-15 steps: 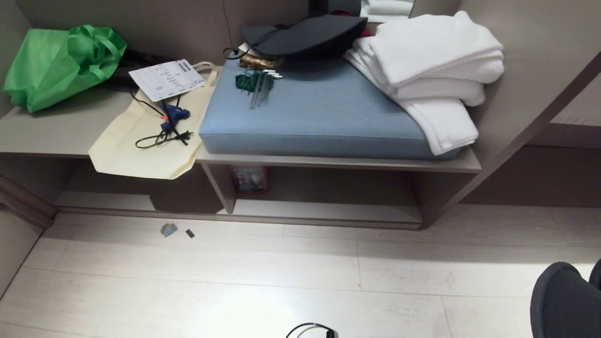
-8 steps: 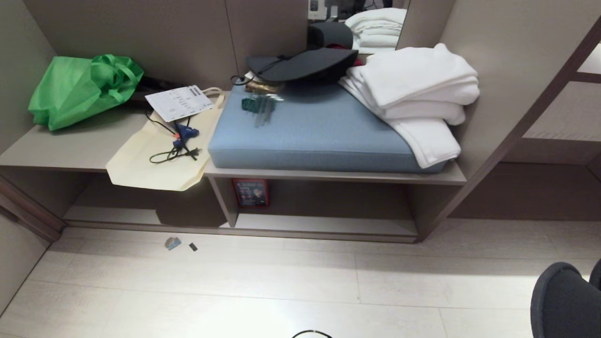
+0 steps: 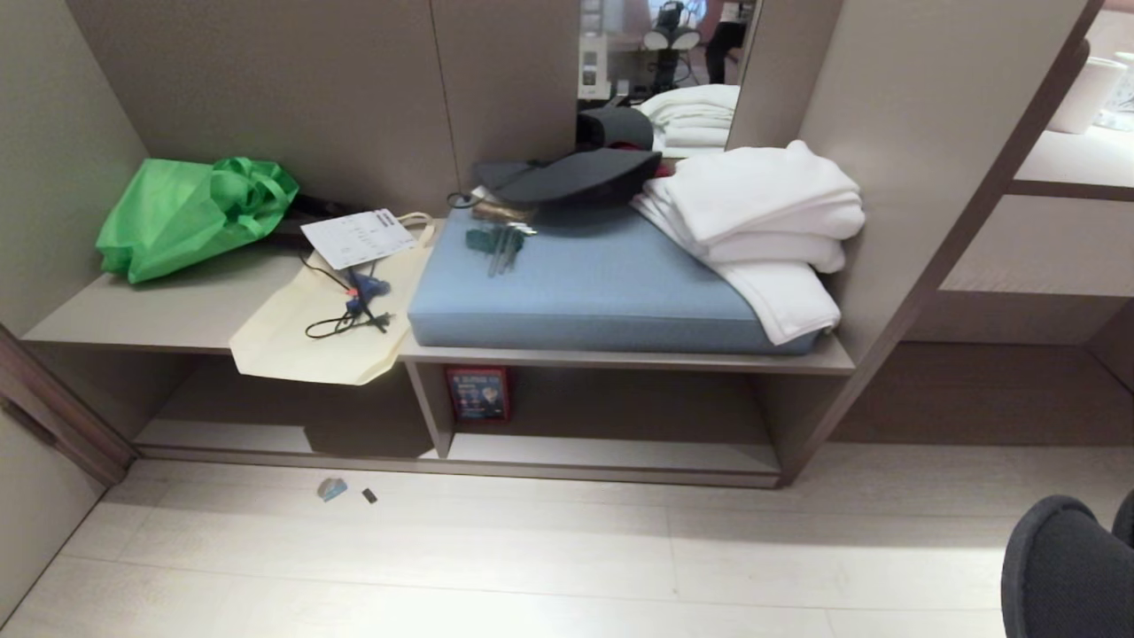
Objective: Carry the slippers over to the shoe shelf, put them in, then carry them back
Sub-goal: Place the slippers on the floor
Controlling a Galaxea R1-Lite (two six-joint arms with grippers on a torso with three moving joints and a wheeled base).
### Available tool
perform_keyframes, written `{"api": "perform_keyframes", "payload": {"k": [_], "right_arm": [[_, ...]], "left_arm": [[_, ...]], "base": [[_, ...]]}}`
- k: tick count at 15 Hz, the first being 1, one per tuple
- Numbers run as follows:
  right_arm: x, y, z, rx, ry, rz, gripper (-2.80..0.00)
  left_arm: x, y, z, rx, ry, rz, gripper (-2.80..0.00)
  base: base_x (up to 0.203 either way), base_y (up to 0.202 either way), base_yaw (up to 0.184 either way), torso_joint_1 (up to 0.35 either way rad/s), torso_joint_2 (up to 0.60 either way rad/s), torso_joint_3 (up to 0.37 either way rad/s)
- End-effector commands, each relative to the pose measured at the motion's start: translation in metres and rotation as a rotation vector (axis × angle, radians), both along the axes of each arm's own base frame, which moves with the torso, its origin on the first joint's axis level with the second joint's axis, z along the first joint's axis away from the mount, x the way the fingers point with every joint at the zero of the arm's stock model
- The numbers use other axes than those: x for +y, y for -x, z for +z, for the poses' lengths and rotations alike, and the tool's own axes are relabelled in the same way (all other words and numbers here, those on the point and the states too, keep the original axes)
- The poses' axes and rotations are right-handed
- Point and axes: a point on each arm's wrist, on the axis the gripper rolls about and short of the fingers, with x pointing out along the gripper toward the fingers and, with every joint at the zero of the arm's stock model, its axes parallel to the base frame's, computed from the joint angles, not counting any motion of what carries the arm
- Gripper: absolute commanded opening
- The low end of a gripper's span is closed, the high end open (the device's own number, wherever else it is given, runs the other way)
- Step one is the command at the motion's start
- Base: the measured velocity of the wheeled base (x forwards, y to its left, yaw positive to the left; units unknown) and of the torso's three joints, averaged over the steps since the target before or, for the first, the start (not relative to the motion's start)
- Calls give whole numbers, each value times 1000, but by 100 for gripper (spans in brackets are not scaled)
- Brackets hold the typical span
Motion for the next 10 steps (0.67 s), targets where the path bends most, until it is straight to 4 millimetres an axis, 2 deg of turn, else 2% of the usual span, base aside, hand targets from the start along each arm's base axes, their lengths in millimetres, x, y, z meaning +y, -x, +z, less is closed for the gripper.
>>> {"api": "perform_keyframes", "payload": {"k": [1, 10], "right_arm": [[0, 0, 0, 2, 1, 1, -280], [0, 0, 0, 2, 0, 2, -280]], "left_arm": [[0, 0, 0, 0, 1, 0, -280], [0, 0, 0, 0, 1, 0, -280]], "base": [[0, 0, 0, 0, -2, 198], [0, 0, 0, 2, 1, 201]]}}
